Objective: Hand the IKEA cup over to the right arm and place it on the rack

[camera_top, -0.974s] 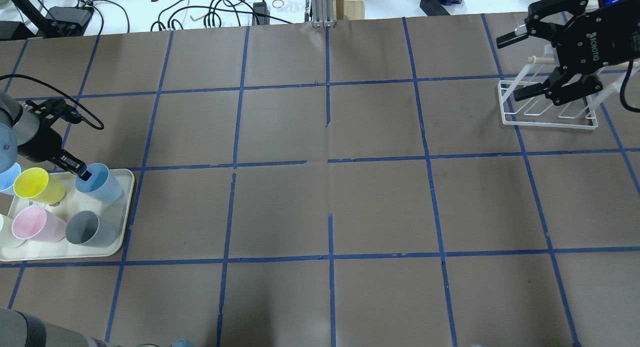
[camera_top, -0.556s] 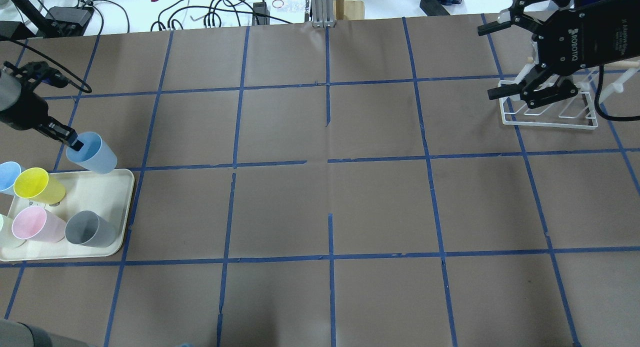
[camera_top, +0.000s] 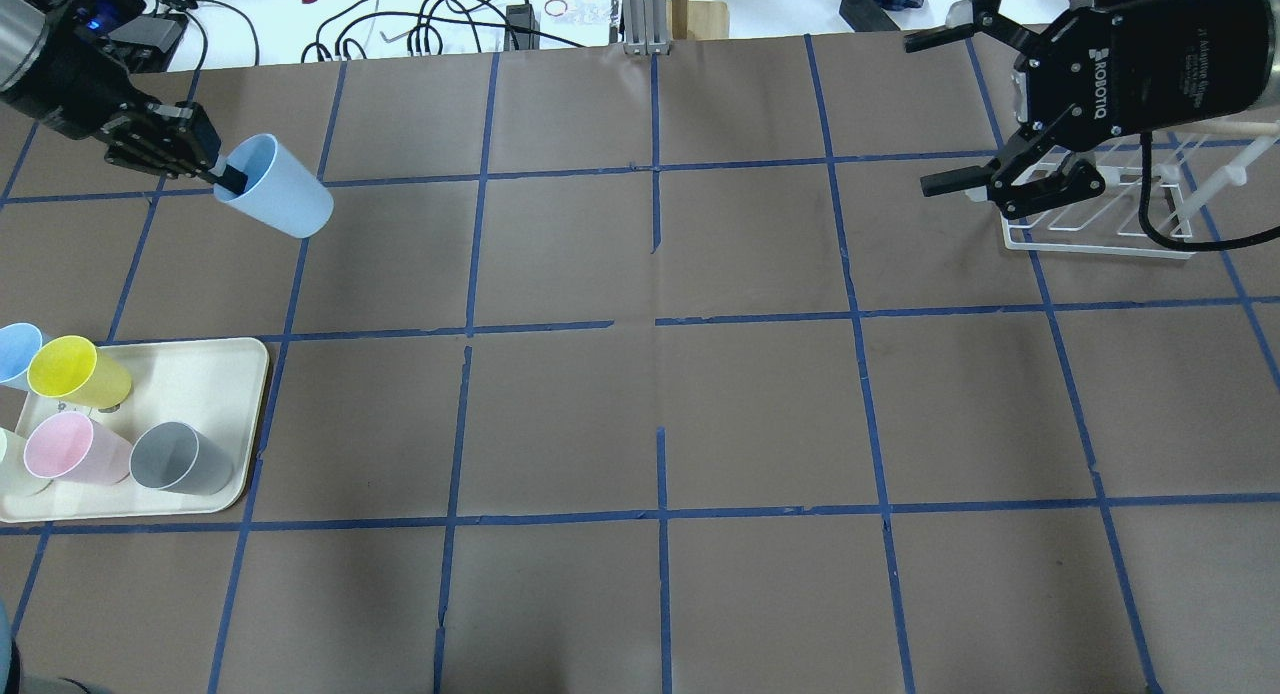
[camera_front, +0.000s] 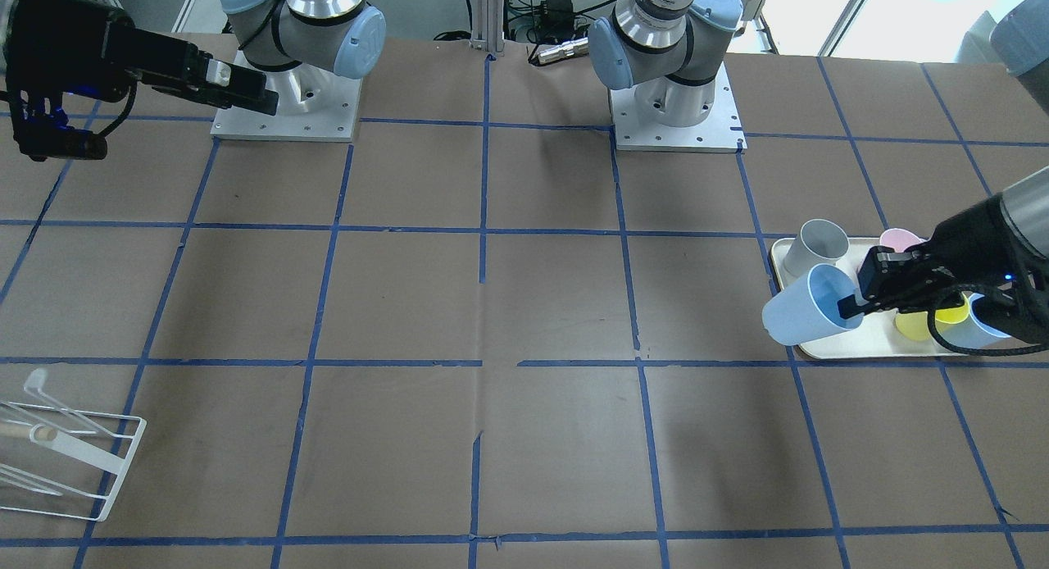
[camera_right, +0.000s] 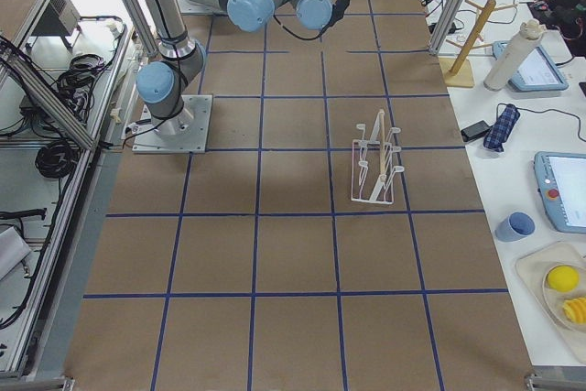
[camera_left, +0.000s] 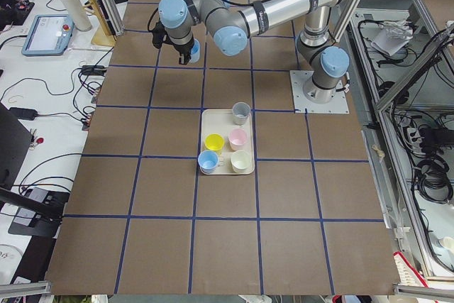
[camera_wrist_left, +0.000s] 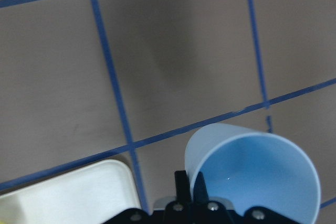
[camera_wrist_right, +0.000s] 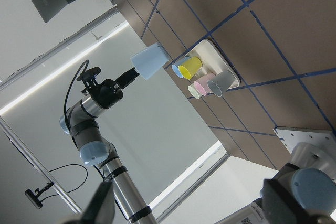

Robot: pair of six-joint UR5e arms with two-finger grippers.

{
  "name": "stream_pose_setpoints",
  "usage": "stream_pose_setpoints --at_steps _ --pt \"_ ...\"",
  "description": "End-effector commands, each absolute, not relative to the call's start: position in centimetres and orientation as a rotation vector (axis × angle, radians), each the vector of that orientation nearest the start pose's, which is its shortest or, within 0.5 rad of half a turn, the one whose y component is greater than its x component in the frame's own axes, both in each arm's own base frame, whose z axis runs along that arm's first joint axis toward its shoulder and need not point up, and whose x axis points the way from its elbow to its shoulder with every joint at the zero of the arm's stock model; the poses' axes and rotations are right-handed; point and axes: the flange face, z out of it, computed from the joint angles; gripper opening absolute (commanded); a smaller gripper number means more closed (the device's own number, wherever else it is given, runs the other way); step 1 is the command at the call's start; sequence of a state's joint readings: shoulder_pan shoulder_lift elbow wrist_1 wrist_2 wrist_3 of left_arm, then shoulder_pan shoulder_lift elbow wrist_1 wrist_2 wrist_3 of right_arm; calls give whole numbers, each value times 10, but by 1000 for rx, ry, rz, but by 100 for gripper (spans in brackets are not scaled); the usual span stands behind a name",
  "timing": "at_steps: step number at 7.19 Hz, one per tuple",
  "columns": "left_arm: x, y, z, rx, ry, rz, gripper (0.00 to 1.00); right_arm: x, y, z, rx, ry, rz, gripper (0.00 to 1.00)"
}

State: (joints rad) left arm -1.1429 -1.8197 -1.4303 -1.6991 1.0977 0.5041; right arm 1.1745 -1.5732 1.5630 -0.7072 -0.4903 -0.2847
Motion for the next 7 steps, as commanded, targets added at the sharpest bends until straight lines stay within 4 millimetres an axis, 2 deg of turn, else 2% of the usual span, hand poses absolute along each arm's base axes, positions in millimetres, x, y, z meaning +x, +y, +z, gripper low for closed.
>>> stream_pose_setpoints --at_steps 1,2,3,4,5,6,7 --pt "33 -595 427 247 -2243 -74 0 45 -475 483 602 1807 433 100" --pt "11 -596 431 337 -2133 -127 0 49 -475 482 596 1808 442 100" --pt "-27 -592 438 368 -2048 -163 0 52 -476 481 581 1811 438 100" --pt "-60 -589 433 401 -1945 -208 0 56 -485 473 599 1772 449 100" --pt "-98 -578 416 395 -1883 -270 0 68 -492 462 620 1744 502 100" --pt "-127 -567 411 376 -1847 -306 0 89 -498 455 629 1735 559 100" --pt "-145 -562 407 350 -1848 -331 0 99 -504 454 629 1723 557 100"
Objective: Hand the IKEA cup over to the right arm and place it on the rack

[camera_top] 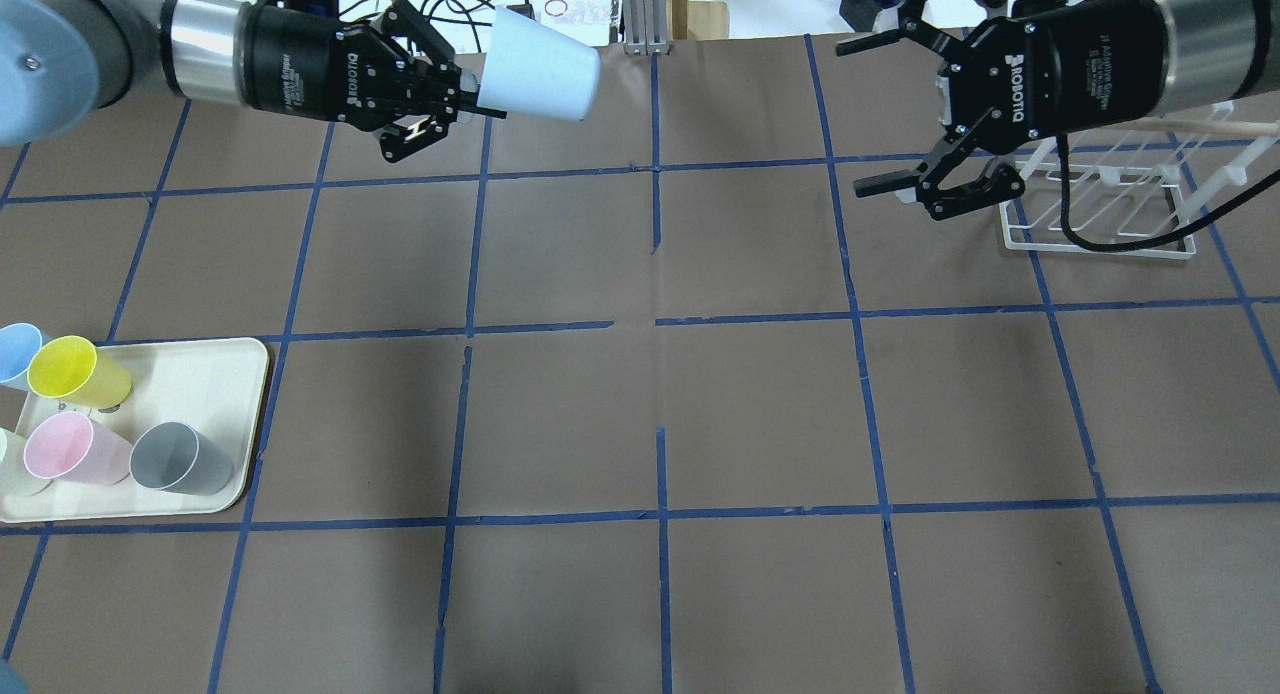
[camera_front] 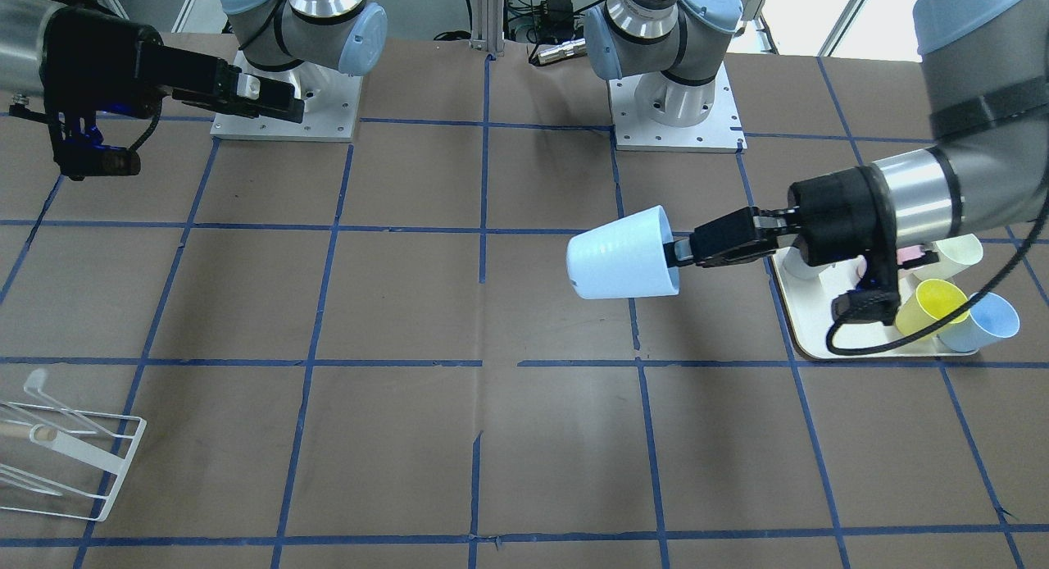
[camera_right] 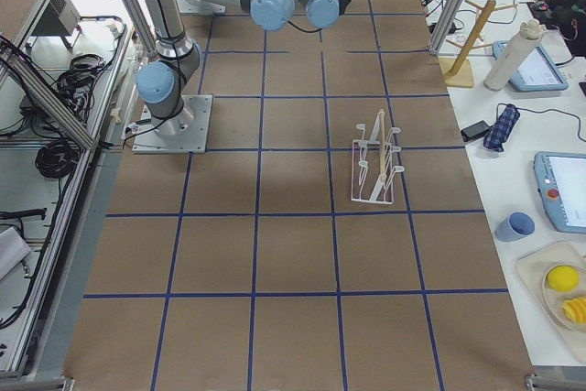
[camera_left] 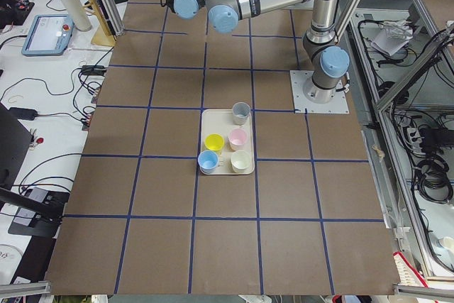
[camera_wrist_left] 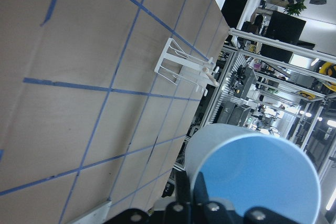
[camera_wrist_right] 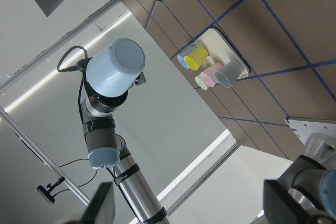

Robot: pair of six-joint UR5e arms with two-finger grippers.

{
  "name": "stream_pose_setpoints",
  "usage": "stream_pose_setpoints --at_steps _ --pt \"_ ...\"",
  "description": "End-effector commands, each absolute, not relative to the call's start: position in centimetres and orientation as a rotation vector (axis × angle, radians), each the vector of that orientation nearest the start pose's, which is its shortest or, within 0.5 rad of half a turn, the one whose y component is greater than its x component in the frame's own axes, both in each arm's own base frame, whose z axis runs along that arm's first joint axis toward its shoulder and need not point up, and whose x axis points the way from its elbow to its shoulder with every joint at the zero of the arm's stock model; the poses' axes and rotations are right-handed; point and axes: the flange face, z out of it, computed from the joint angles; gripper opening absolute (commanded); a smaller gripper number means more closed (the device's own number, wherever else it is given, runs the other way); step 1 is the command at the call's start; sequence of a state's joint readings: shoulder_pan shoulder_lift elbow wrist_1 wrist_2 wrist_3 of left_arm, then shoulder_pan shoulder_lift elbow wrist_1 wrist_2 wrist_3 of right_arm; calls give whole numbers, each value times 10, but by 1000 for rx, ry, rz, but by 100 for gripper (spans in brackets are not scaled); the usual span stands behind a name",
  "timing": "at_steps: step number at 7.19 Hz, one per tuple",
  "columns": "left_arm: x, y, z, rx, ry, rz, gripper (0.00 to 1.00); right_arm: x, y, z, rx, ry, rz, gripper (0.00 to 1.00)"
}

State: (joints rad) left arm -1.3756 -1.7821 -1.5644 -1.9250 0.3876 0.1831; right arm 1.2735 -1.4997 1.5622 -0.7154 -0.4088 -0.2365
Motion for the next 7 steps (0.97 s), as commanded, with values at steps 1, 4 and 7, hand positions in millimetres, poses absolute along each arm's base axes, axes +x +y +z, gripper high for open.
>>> stream_pose_setpoints --at_steps 1,4,7 --pt "-169 -557 412 326 -1818 -345 0 105 -510 445 604 1737 550 100" --pt "-219 -540 395 340 -1672 -399 0 115 -514 439 576 1751 560 100" --pt "-220 -536 382 350 -1669 -418 0 116 -522 445 641 1691 555 100"
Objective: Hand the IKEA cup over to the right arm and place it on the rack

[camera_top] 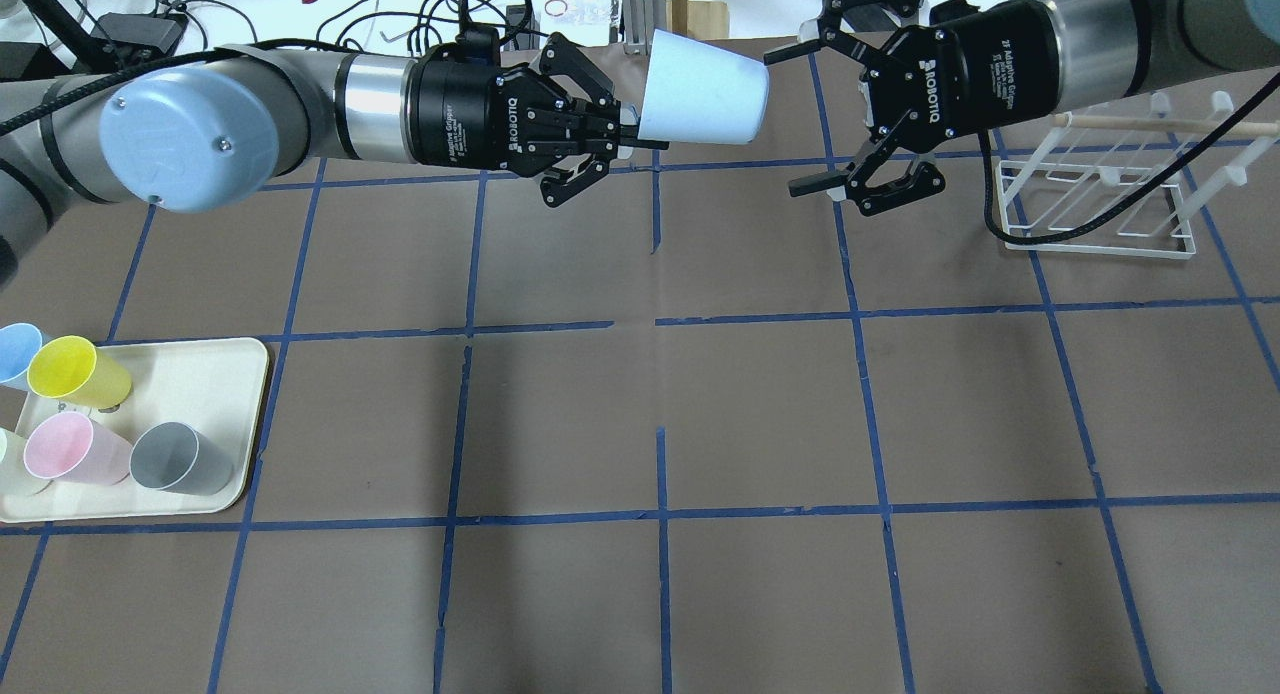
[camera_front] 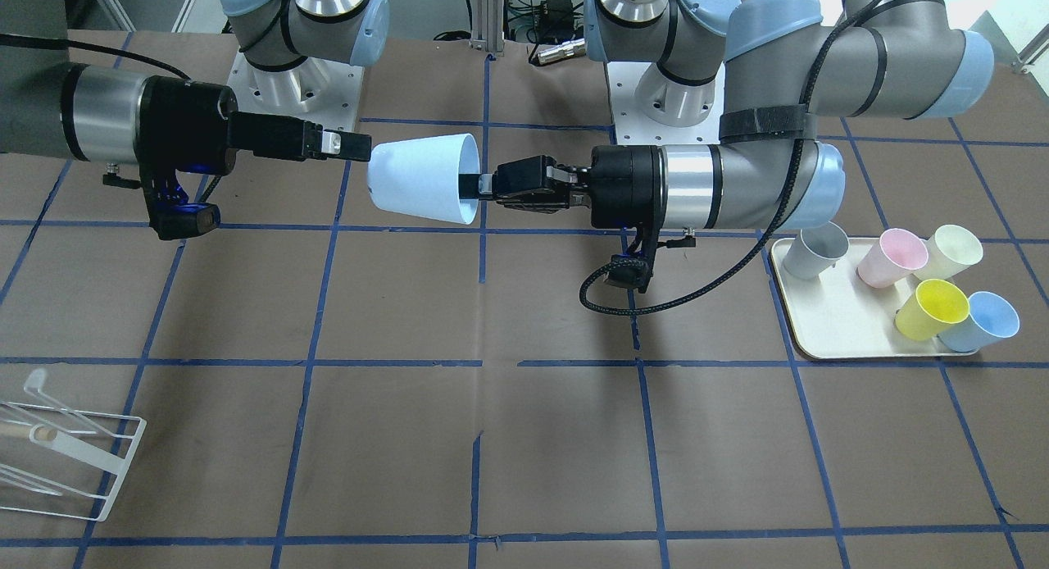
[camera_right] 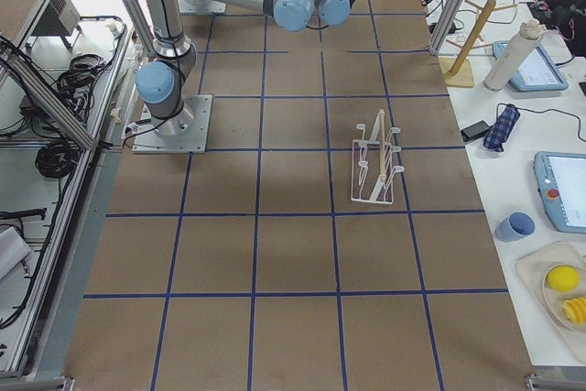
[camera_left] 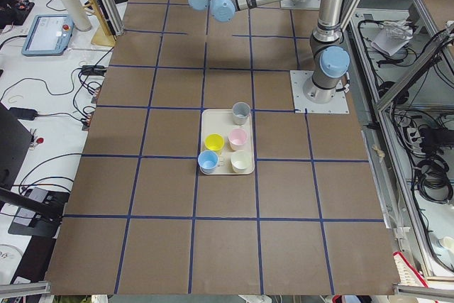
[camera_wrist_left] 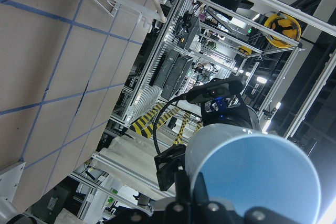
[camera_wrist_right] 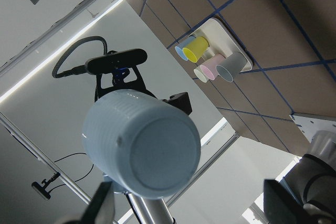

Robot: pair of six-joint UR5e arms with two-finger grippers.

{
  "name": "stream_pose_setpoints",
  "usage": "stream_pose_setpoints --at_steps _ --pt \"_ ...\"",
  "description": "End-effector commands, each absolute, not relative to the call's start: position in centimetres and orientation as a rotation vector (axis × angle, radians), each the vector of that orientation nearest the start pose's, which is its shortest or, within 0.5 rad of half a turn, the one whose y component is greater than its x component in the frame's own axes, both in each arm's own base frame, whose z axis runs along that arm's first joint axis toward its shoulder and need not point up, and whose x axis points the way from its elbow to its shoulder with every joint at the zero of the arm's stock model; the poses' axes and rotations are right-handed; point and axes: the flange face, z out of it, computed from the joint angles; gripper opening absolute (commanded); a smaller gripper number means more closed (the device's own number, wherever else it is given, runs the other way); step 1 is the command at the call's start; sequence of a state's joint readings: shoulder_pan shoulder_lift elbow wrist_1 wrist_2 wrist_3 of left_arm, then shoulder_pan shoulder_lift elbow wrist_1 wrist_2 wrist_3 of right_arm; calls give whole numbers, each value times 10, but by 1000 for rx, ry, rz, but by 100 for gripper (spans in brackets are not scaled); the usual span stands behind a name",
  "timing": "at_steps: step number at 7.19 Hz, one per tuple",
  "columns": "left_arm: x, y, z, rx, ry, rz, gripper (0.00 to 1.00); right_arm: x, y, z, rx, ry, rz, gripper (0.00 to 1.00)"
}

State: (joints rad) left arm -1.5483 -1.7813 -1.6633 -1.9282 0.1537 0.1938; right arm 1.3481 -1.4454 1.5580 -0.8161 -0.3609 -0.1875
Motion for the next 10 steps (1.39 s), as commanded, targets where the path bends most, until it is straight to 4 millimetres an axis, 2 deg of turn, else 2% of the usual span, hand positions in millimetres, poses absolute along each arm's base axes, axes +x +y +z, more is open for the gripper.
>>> stream_pose_setpoints --at_steps 1,2,4,5,7,10 --pt "-220 -529 371 359 -1665 -430 0 116 -521 448 724 1662 614 100" --pt "-221 -523 364 369 -1659 -441 0 116 -521 449 818 1630 690 100" --pt "-222 -524 364 405 -1606 -437 0 116 -522 450 1017 1564 841 100" --pt "-221 -525 365 414 -1601 -439 0 115 -524 442 1023 1574 849 100" --pt "-224 -529 365 445 -1533 -428 0 115 -523 443 1052 1563 871 100" --pt "-225 -527 366 444 -1533 -429 0 116 -529 434 1063 1548 891 100"
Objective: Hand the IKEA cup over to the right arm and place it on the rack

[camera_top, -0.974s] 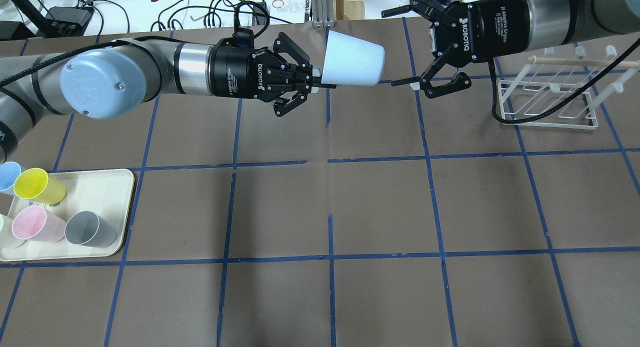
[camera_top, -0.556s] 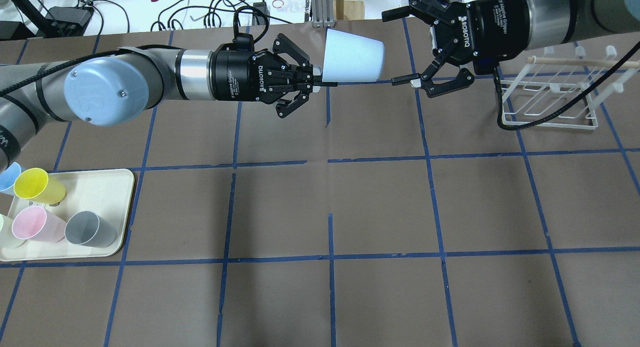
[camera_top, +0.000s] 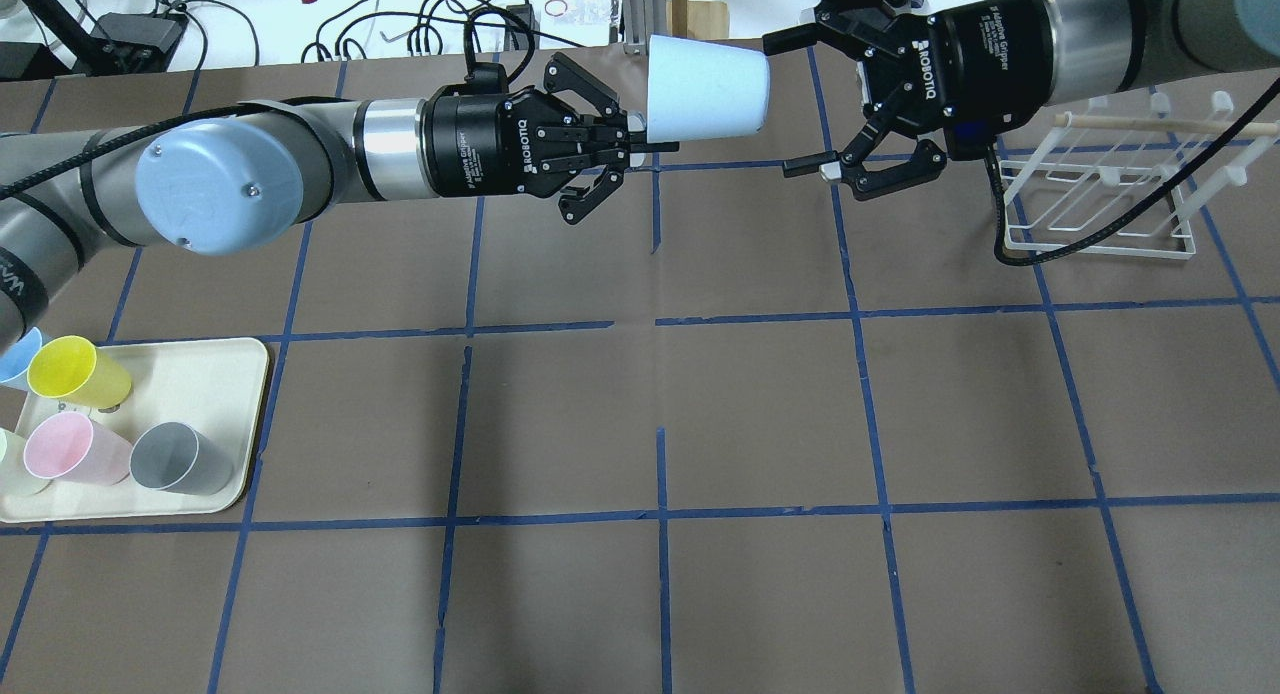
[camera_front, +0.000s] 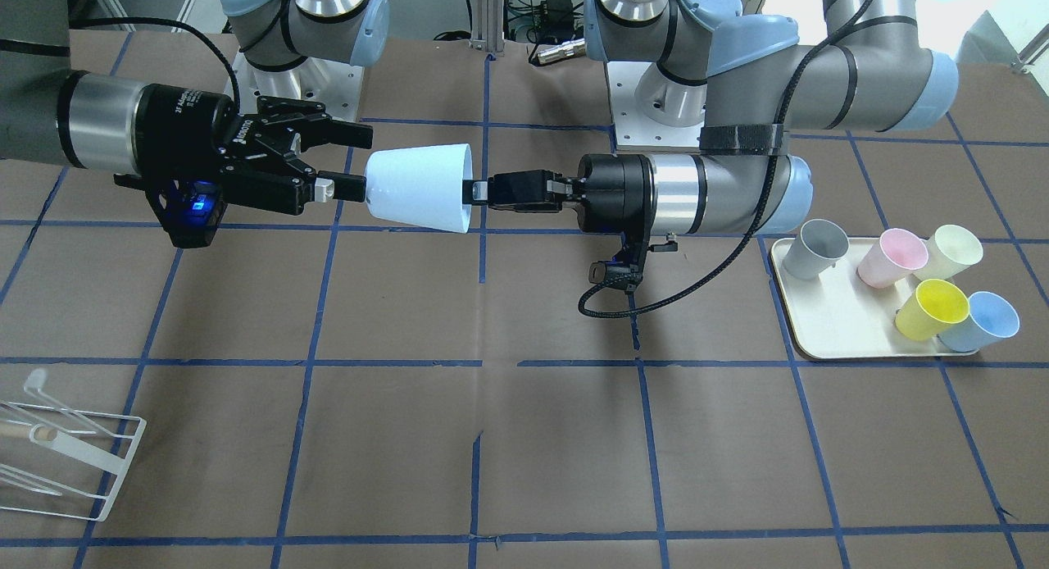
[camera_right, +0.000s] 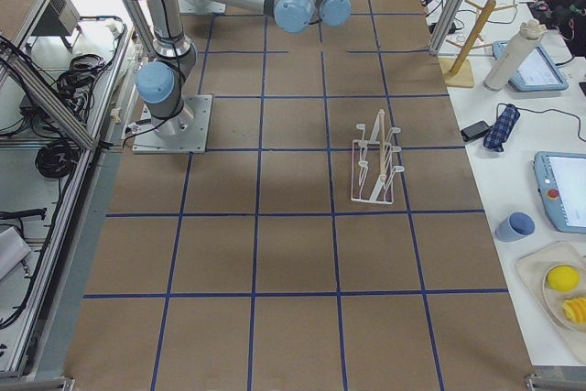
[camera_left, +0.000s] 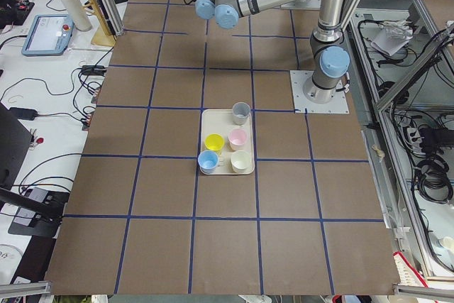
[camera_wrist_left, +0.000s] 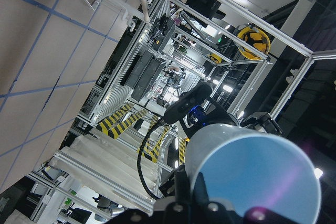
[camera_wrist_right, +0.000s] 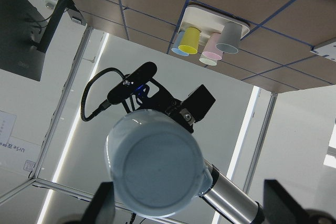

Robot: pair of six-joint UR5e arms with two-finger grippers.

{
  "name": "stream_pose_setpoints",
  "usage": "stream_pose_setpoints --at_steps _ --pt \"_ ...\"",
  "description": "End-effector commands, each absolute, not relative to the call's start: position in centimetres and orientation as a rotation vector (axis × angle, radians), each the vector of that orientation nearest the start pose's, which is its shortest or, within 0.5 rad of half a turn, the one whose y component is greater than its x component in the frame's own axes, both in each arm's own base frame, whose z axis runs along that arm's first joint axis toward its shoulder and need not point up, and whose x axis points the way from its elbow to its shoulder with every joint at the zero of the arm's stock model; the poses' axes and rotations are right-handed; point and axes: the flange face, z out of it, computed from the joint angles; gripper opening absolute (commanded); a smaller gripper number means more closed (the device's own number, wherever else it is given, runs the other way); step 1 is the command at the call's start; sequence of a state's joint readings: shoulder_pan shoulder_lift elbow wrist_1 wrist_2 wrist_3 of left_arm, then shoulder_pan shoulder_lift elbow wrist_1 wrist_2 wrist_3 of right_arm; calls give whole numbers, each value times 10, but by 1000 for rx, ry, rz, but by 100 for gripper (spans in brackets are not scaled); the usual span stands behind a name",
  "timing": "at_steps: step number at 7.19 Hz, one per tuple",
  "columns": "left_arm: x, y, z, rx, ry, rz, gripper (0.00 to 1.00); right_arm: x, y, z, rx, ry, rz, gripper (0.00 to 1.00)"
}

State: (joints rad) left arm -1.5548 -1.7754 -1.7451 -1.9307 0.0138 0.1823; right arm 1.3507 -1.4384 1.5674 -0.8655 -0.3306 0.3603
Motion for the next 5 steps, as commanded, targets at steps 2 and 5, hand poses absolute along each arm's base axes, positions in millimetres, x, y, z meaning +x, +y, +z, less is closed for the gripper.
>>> stream_pose_setpoints --at_steps 2,5 --pt "-225 -527 366 443 -1533 -428 0 122 -536 431 1059 1553 895 100" --pt "-225 -527 366 443 -1532 -428 0 132 -537 430 1035 1575 891 100"
